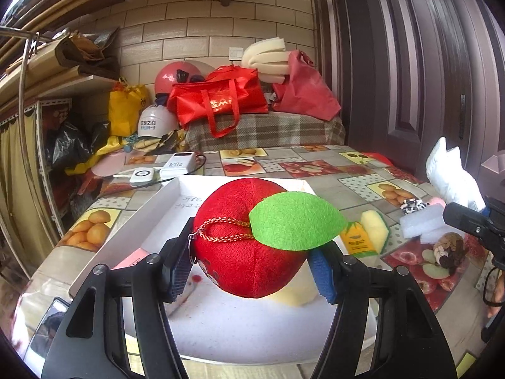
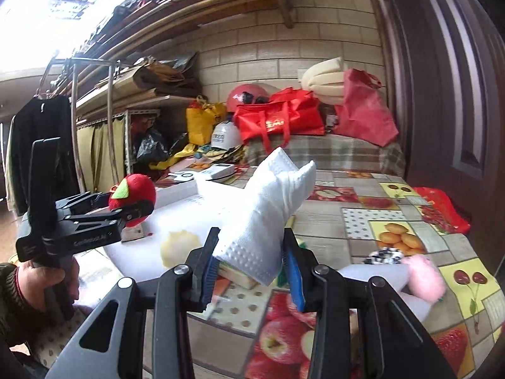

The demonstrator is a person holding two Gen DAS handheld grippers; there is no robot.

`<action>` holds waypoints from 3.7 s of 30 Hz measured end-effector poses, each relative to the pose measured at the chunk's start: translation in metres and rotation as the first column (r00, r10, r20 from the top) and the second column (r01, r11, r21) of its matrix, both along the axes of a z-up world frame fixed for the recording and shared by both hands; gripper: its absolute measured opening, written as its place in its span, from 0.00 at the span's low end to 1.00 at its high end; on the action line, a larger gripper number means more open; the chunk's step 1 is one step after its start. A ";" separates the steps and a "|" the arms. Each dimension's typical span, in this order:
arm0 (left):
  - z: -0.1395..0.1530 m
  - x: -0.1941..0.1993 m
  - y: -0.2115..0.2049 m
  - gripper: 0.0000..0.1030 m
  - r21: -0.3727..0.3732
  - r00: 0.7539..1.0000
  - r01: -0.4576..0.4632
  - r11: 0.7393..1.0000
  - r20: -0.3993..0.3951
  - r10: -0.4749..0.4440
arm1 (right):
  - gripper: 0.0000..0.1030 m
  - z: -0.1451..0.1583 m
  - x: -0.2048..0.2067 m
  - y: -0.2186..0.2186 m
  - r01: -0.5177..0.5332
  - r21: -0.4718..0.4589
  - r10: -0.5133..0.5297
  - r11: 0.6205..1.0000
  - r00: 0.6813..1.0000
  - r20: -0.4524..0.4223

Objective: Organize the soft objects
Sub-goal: 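Lower the apple plush into the tray with left tool while right tool releases the mask, then grasp the knotted rope toys with the right tool while the left tool returns to the table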

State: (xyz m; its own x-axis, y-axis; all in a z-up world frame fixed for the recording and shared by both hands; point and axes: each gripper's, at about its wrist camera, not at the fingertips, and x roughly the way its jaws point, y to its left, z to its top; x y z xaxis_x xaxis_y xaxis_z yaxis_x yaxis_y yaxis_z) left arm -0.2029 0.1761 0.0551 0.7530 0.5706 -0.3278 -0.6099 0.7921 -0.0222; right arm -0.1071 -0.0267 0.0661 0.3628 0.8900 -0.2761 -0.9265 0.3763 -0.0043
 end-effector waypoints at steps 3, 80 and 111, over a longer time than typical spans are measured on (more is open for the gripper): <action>-0.001 -0.007 0.015 0.63 -0.011 0.999 -0.047 0.999 0.003 0.047 | 0.38 -0.002 -0.008 0.015 -0.040 -0.025 0.040 0.999 0.999 -0.002; 0.000 -0.012 0.048 1.00 -0.024 0.975 -0.221 0.975 0.017 0.221 | 1.00 -0.013 -0.040 0.118 -0.087 -0.127 0.096 0.988 0.993 0.067; -0.001 0.071 -0.082 1.00 -0.092 0.911 0.404 0.910 -0.054 -0.409 | 1.00 -0.003 0.104 -0.083 0.302 -0.059 -0.307 0.951 0.946 -0.106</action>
